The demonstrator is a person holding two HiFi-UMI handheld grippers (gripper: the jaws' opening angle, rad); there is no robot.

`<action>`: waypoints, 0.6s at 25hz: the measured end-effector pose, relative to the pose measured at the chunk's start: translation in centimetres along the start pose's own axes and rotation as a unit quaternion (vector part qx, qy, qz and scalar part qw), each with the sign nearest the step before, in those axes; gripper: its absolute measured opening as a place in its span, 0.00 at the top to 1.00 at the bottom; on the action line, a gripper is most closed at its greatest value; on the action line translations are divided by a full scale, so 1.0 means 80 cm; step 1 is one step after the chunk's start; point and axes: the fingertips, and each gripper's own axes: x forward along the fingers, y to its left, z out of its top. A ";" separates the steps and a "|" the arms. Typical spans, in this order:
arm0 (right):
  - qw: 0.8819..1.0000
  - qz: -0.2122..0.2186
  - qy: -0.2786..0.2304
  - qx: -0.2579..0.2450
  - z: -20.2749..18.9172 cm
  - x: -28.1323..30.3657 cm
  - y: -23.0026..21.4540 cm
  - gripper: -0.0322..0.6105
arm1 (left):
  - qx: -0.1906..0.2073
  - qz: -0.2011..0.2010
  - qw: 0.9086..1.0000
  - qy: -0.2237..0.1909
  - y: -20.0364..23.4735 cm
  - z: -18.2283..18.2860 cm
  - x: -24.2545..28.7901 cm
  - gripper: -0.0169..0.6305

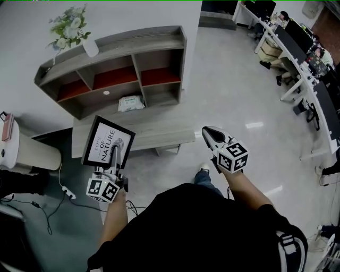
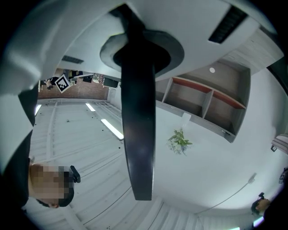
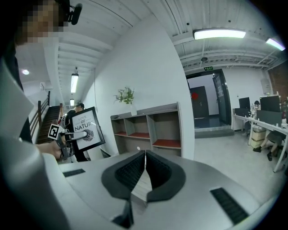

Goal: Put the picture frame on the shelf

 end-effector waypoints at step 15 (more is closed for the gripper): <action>0.999 0.047 0.012 -0.024 0.024 0.043 -0.078 0.93 | 0.018 0.035 0.999 -0.002 -0.027 0.000 0.066 0.93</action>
